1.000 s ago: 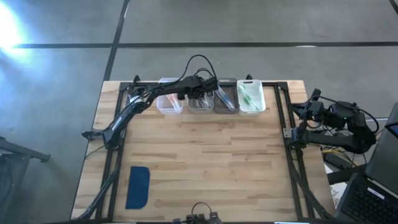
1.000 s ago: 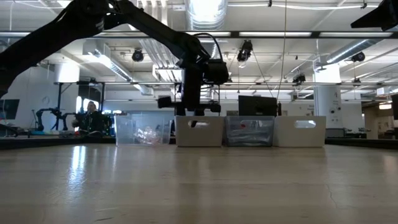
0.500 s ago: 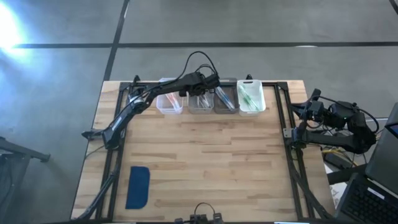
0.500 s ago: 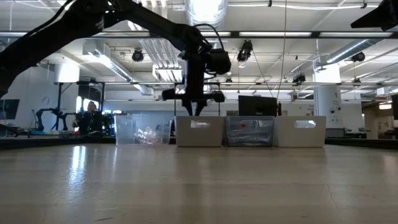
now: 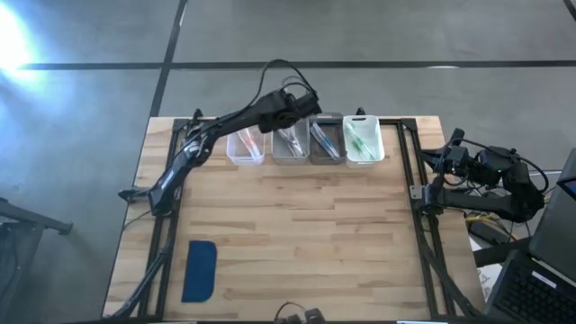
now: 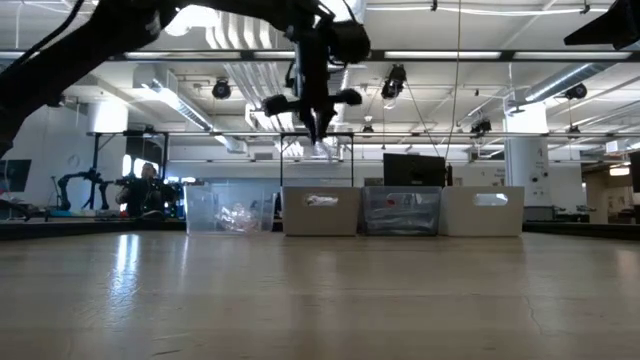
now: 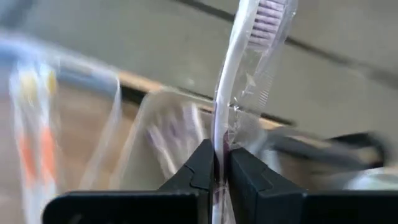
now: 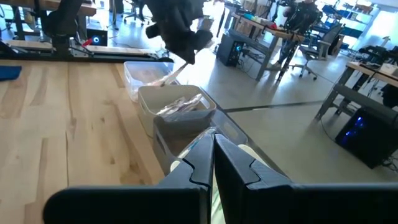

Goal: Pick & Place Toothbrushes
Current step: Return to Home Position

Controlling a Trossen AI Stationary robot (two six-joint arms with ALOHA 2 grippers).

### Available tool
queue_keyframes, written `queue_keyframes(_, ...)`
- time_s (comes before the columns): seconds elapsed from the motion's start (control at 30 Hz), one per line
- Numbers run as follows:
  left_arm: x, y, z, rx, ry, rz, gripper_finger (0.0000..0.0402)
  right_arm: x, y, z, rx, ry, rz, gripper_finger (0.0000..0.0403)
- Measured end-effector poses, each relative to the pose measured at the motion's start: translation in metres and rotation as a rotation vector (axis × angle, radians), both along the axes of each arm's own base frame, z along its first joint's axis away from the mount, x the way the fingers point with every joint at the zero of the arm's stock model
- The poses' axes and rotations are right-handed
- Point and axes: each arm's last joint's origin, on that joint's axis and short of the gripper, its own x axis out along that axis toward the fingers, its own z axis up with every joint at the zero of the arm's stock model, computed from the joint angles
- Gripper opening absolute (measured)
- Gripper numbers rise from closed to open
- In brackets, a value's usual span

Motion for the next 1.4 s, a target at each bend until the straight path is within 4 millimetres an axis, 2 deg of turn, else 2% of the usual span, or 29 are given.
queue_keyframes(0.17, -0.013, -0.007, 0.019, -0.081, -0.278, 0.211, 0.0028, 0.0, 0.0, 0.0, 0.001, 0.0, 0.0, 0.0008)
queue_keyframes(0.3, -0.014, -0.007, 0.018, -0.234, -0.42, 0.306, 0.0027, 0.0, 0.0, 0.0, 0.0, 0.0, 0.0, 0.0008)
queue_keyframes(0.43, -0.013, -0.006, 0.012, -0.342, -0.461, 0.337, 0.0027, 0.0, 0.0, 0.0, 0.0, 0.0, 0.0, 0.0008)
queue_keyframes(0.67, -0.019, 0.008, -0.017, -0.426, -0.383, 0.364, 0.0027, 0.0, 0.0, 0.0, 0.0, 0.0, 0.0, 0.0008)
queue_keyframes(0.93, -0.013, 0.029, -0.05, -0.443, -0.478, 0.328, 0.0027, 0.0, 0.0, 0.0, 0.0, 0.0, 0.0, 0.0008)
queue_keyframes(1.4, -0.021, 0.042, -0.095, -0.469, -0.467, 0.33, 0.0027, 0.0, 0.0, 0.0, 0.0, 0.0, 0.0, 0.0008)
